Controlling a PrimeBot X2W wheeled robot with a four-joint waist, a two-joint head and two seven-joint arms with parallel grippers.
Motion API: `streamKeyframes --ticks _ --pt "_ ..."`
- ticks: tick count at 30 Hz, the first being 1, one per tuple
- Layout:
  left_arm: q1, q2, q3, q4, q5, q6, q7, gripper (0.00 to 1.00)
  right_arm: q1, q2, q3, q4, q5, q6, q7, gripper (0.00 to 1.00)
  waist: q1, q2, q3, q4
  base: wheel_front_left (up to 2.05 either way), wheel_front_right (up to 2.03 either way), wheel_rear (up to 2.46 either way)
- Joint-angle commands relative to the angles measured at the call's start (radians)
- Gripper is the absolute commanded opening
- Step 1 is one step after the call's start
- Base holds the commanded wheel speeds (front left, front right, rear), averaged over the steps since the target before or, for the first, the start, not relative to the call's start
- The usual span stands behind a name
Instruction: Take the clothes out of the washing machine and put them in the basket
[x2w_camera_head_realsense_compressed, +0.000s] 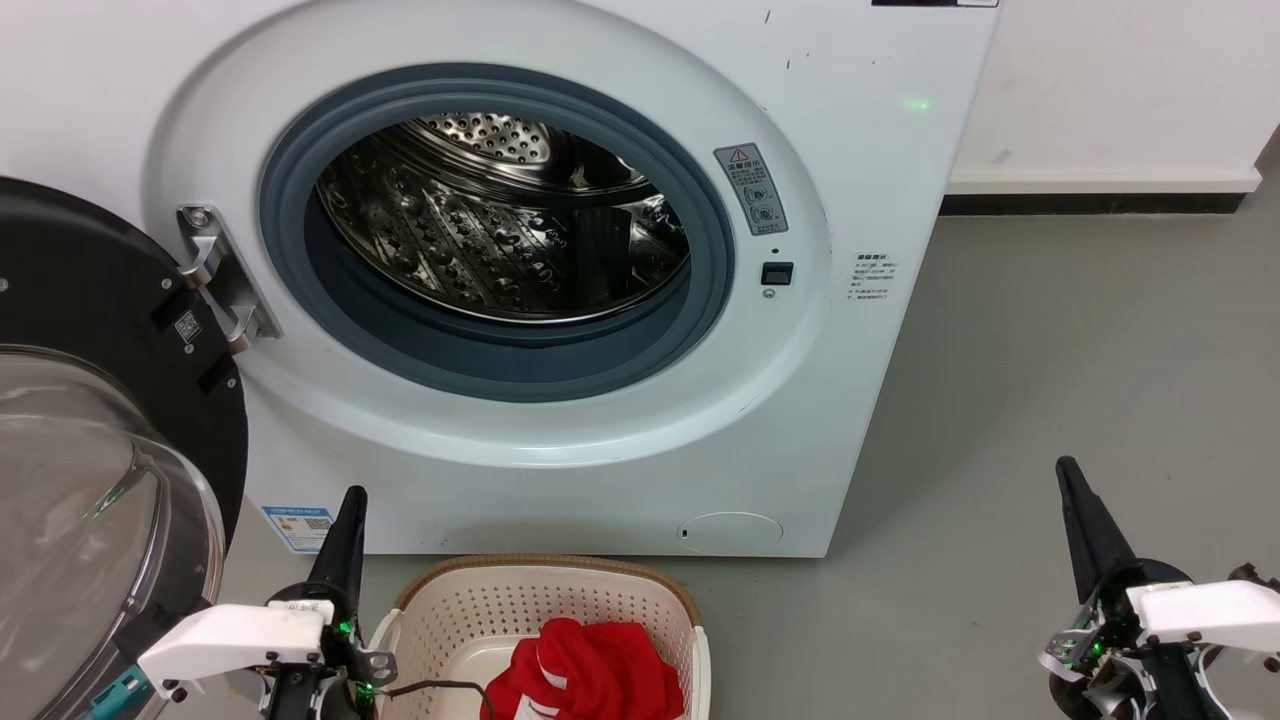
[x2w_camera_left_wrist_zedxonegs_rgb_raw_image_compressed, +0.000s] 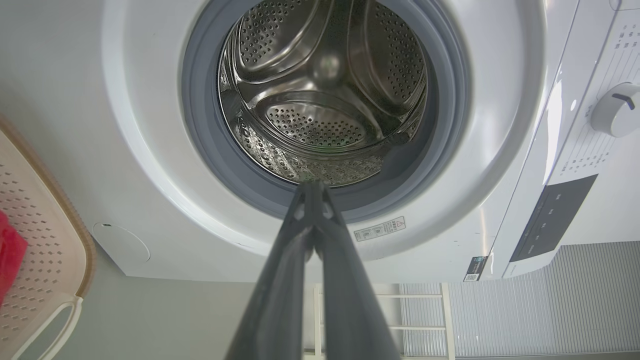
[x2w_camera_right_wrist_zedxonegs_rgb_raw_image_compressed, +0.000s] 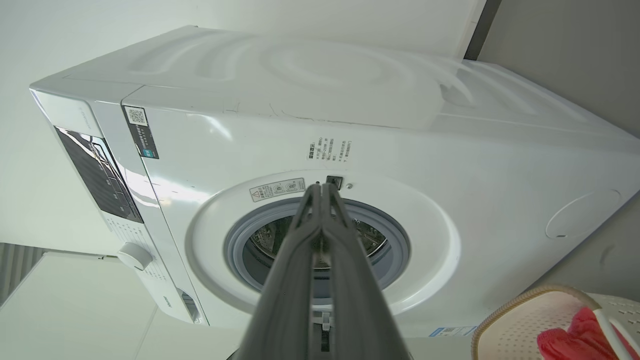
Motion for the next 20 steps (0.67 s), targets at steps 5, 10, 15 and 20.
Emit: streamKeyframes --ticks 5,10,15,20 --pt "-0.02 -0.001 0.007 0.004 -0.048 -0.011 0.013 0.0 -0.025 0.002 -0.007 0.009 0.049 0.0 0.014 0.0 0.0 0.0 0.001 0.001 0.0 0.0 0.0" --pt "-0.026 -0.001 0.012 0.007 -0.083 -0.014 0.021 0.0 -0.031 0.003 -0.011 0.016 0.083 0.0 0.023 0.0 0.0 0.0 0.001 0.002 0.0 0.0 0.0" --pt "-0.025 -0.001 0.016 0.011 -0.116 -0.018 0.03 0.0 -0.033 0.004 -0.015 0.023 0.117 0.0 0.033 0.0 0.0 0.0 0.002 0.003 0.0 0.0 0.0" --pt "-0.026 -0.001 0.016 0.011 -0.122 -0.02 0.033 0.0 -0.033 0.006 -0.017 0.024 0.121 0.0 0.037 0.0 0.0 0.0 0.002 0.004 0.0 0.0 0.0"
